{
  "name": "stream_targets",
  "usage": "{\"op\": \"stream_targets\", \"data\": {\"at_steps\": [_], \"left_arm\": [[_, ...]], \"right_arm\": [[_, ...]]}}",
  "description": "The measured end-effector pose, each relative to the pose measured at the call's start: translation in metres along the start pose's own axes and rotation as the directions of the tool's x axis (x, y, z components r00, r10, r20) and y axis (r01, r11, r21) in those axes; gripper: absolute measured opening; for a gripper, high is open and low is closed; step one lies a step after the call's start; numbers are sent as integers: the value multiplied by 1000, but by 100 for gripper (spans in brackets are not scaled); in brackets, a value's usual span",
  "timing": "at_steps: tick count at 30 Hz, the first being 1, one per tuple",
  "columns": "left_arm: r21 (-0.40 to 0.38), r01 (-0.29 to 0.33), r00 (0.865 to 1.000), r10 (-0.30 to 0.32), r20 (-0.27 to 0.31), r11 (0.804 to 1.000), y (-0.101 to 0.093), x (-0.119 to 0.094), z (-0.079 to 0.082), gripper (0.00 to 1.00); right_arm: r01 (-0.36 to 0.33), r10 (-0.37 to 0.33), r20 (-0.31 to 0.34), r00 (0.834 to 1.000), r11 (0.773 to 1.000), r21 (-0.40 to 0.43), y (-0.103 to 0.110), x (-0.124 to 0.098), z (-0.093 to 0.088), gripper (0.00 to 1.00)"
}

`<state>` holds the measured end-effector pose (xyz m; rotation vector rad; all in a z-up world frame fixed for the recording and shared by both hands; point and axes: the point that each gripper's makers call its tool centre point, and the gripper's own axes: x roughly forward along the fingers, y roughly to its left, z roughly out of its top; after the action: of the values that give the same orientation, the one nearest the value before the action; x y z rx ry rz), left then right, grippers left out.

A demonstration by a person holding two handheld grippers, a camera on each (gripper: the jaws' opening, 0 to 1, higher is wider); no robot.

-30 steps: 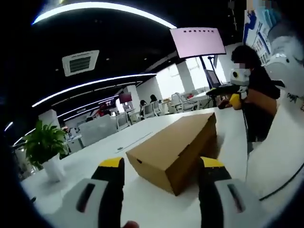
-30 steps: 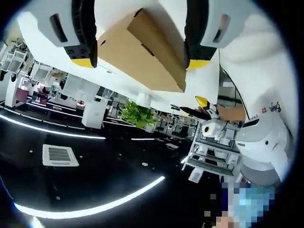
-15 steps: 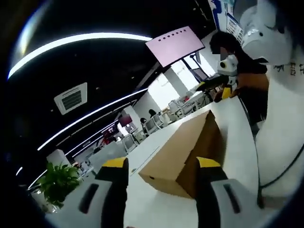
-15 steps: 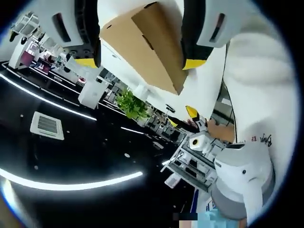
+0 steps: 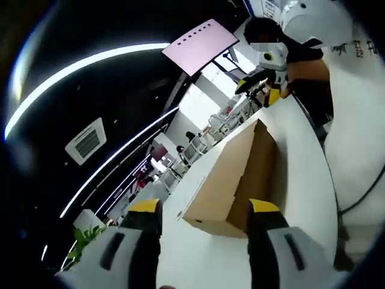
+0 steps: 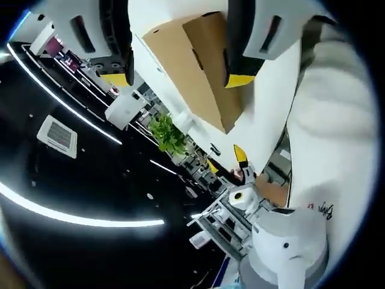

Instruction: Operate the shoe box by opening the lid, removing the specified soft item, and placing it in the target area until the item is outside and the box remains undamaged.

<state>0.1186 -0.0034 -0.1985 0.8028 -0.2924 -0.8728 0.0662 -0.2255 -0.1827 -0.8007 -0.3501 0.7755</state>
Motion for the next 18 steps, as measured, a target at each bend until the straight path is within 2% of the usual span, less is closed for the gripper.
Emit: {"op": "stream_targets", "data": {"at_steps": [2,4,5,8,10,11,12,16,18], "left_arm": [[7,-4,1000,4,25,1000,-1,-1,5,57],[78,-40,999,38,29,996,4,0,6,57],[76,-49,999,47,17,996,5,0,4,57],[61,-55,998,54,18,997,8,-1,4,56],[86,-51,998,50,24,995,6,-1,5,55],[156,-65,998,66,3,986,9,-2,3,54],[179,-69,997,73,-18,981,9,-1,1,54],[219,-129,991,134,-8,967,14,3,1,53],[253,-127,991,132,-6,959,12,3,0,53]], "right_arm": [[-19,19,8,1000,999,-41,10,5,6,64],[-24,20,-38,999,996,-89,13,6,2,64],[-21,14,-61,998,993,-112,13,7,0,65],[-17,12,-48,999,994,-112,13,8,4,65],[-2,-2,-32,999,994,-112,11,8,6,67],[-2,-3,-38,999,993,-117,10,9,6,67],[-7,1,-51,999,993,-119,11,10,3,67],[3,-14,-70,997,989,-146,10,12,-2,62],[18,-28,-69,997,989,-144,8,12,-1,58]]}}
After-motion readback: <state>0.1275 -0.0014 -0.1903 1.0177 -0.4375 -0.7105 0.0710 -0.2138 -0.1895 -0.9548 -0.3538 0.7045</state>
